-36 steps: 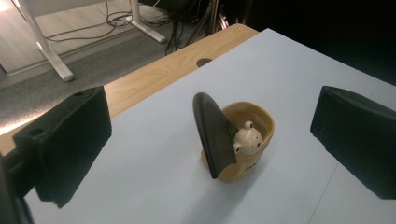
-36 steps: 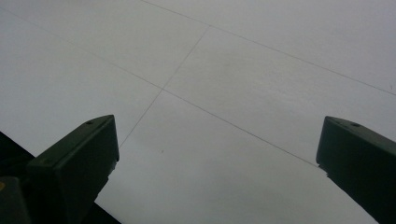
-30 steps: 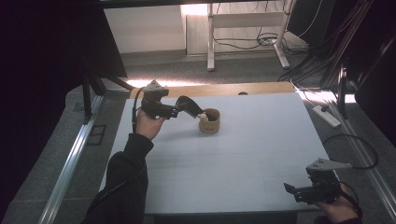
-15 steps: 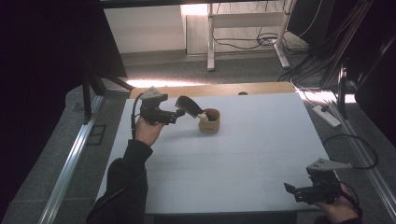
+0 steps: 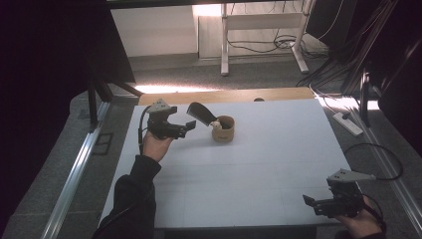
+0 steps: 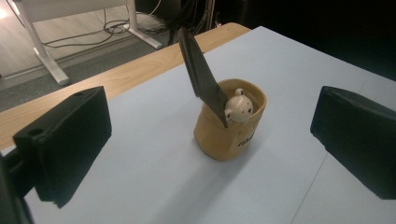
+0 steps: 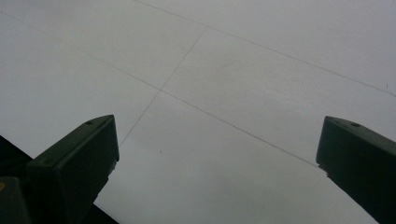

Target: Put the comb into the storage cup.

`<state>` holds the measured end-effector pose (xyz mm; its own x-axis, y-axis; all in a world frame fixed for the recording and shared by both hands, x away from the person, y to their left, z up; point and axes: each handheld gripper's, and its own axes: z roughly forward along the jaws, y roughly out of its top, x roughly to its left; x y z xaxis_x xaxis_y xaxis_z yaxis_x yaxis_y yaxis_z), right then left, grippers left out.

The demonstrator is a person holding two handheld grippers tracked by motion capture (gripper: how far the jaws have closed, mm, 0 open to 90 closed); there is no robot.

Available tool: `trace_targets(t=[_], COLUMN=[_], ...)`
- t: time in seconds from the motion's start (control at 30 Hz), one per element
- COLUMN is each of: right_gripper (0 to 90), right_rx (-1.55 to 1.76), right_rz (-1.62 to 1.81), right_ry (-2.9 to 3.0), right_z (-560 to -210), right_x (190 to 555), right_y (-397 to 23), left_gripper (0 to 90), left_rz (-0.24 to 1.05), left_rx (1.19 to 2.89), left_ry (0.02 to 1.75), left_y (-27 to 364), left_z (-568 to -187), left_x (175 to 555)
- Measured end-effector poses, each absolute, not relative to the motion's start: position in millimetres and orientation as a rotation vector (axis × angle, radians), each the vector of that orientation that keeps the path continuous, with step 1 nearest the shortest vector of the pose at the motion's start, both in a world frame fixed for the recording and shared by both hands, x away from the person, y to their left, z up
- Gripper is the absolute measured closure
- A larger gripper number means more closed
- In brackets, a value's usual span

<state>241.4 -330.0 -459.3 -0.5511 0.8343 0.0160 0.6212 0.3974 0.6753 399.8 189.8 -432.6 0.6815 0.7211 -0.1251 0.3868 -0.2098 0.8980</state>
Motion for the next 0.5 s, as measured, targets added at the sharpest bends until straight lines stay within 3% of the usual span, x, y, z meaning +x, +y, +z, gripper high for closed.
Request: trace_targets(t=[0.5], right_gripper=[0.0], right_rx=[1.256], right_rz=[0.925], right_ry=[2.339], right_z=[-459], right_x=[241], right_y=[-330], left_gripper=[0.0], left_rz=[0.368], left_rx=[1.851], left_ry=[0.897], left_y=[191], left_z=[-444], left_x=[389])
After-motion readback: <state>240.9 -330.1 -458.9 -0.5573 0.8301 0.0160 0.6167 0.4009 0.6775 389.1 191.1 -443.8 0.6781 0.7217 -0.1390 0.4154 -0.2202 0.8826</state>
